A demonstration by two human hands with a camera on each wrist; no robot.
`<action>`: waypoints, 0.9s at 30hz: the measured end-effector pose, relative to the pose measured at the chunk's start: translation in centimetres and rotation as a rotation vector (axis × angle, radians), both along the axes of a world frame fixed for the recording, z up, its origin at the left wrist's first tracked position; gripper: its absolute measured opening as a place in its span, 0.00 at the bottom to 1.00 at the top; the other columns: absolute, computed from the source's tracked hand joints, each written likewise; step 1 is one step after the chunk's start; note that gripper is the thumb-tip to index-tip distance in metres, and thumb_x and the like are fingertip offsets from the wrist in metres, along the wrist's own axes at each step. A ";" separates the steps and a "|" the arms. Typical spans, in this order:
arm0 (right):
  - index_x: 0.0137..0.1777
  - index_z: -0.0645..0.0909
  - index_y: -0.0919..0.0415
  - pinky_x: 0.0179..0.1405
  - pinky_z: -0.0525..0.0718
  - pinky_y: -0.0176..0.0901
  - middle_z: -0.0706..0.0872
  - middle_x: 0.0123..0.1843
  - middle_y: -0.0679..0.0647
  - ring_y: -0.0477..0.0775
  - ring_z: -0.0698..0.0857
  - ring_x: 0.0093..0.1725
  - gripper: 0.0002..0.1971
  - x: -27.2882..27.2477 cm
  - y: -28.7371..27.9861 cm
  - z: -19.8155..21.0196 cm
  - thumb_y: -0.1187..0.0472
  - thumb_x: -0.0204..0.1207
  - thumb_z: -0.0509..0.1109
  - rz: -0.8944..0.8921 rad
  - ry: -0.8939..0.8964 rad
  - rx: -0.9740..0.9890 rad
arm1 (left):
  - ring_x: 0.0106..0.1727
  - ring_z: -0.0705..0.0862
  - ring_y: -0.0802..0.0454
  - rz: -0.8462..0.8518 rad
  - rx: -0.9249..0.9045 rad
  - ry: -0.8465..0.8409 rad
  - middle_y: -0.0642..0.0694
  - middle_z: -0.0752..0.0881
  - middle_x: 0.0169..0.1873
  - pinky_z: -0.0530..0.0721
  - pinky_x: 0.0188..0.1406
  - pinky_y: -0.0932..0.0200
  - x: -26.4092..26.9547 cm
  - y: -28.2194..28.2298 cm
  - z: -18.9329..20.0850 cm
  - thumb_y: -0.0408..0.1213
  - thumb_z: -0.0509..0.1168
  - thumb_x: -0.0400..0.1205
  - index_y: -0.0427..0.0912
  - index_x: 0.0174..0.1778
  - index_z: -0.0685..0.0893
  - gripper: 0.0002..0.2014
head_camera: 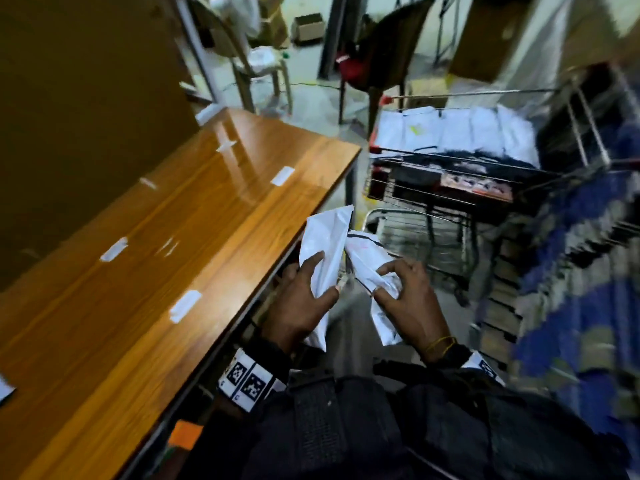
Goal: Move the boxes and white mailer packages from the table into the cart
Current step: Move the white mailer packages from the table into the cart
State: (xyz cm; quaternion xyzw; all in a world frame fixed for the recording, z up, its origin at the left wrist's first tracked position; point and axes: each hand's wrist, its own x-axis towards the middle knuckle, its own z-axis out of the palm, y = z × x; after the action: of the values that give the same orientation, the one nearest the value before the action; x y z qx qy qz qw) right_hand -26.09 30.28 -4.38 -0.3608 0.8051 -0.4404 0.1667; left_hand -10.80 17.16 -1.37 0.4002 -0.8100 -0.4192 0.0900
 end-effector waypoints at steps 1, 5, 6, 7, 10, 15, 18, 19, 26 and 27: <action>0.52 0.81 0.48 0.54 0.74 0.42 0.74 0.56 0.48 0.50 0.78 0.58 0.14 -0.7 0.4 -0.1 0.64 0.69 0.73 -0.028 -0.002 0.005 | 0.76 0.69 0.50 -0.024 0.014 0.009 0.46 0.67 0.75 0.66 0.60 0.62 -1.0 0.1 -0.1 0.48 0.67 0.82 0.60 0.82 0.62 0.32; 0.51 0.81 0.48 0.50 0.70 0.35 0.75 0.55 0.47 0.47 0.78 0.56 0.13 -5.2 1.9 -0.2 0.64 0.69 0.74 -0.161 0.023 0.002 | 0.75 0.70 0.51 -0.143 0.016 0.022 0.46 0.67 0.76 0.65 0.59 0.65 -6.8 -0.3 -0.6 0.47 0.67 0.82 0.61 0.81 0.63 0.32; 0.51 0.81 0.48 0.49 0.70 0.35 0.75 0.56 0.47 0.46 0.78 0.55 0.13 -6.2 1.9 -0.2 0.64 0.69 0.74 -0.185 0.030 0.010 | 0.75 0.70 0.50 -0.160 0.012 0.027 0.46 0.67 0.75 0.66 0.59 0.65 -8.1 -0.6 -0.7 0.47 0.68 0.82 0.61 0.81 0.64 0.32; 0.51 0.80 0.48 0.48 0.70 0.36 0.74 0.56 0.47 0.46 0.78 0.54 0.13 -7.5 1.9 -0.1 0.63 0.69 0.73 -0.209 0.031 0.014 | 0.74 0.71 0.50 -0.179 0.004 0.031 0.46 0.67 0.75 0.66 0.59 0.64 -9.6 -1.0 -0.8 0.47 0.68 0.81 0.61 0.81 0.64 0.32; 0.52 0.80 0.48 0.50 0.71 0.38 0.75 0.56 0.48 0.47 0.77 0.56 0.13 -11.7 1.3 -0.2 0.62 0.69 0.73 -0.279 0.040 0.009 | 0.72 0.73 0.49 -0.236 0.008 0.041 0.45 0.68 0.74 0.67 0.58 0.63 -14.3 -2.5 -1.1 0.47 0.68 0.81 0.61 0.81 0.64 0.32; 0.52 0.80 0.49 0.56 0.74 0.43 0.74 0.57 0.52 0.52 0.77 0.58 0.13 -17.7 -0.5 0.5 0.63 0.69 0.73 -0.338 0.051 0.038 | 0.75 0.69 0.48 -0.329 0.004 0.053 0.44 0.68 0.74 0.66 0.60 0.64 -21.3 -5.7 -1.2 0.46 0.67 0.82 0.58 0.82 0.63 0.33; 0.51 0.80 0.51 0.53 0.73 0.42 0.74 0.57 0.51 0.51 0.77 0.57 0.13 -21.4 -2.3 1.1 0.66 0.69 0.73 -0.363 0.086 0.040 | 0.77 0.67 0.49 -0.373 0.004 0.059 0.44 0.68 0.77 0.67 0.64 0.61 -25.7 -8.0 -1.5 0.47 0.67 0.82 0.58 0.82 0.62 0.33; 0.51 0.81 0.52 0.52 0.72 0.41 0.74 0.57 0.51 0.51 0.77 0.56 0.13 -22.4 -2.9 1.1 0.66 0.68 0.73 -0.378 0.101 0.036 | 0.79 0.65 0.49 -0.391 0.016 0.059 0.43 0.66 0.78 0.68 0.67 0.59 -26.9 -8.7 -1.7 0.47 0.67 0.82 0.59 0.82 0.62 0.33; 0.52 0.81 0.52 0.54 0.73 0.42 0.73 0.56 0.50 0.51 0.78 0.57 0.14 -26.6 -4.4 0.7 0.66 0.69 0.74 -0.462 0.104 0.058 | 0.78 0.67 0.47 -0.481 -0.013 0.007 0.42 0.68 0.77 0.70 0.65 0.58 -32.7 -11.8 -2.8 0.47 0.68 0.81 0.56 0.83 0.63 0.34; 0.52 0.81 0.52 0.54 0.73 0.41 0.73 0.57 0.50 0.51 0.78 0.57 0.14 -27.5 -4.5 0.7 0.67 0.69 0.73 -0.477 0.101 0.067 | 0.78 0.67 0.46 -0.488 -0.013 0.004 0.42 0.68 0.76 0.70 0.67 0.56 -33.5 -12.1 -2.9 0.47 0.68 0.81 0.56 0.82 0.63 0.34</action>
State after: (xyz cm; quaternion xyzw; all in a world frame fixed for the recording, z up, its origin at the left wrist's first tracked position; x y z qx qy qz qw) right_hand -53.56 25.77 -3.68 -0.1763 0.8890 -0.4216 0.0293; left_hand -44.34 5.05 -4.26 0.1913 -0.8851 -0.4241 -0.0099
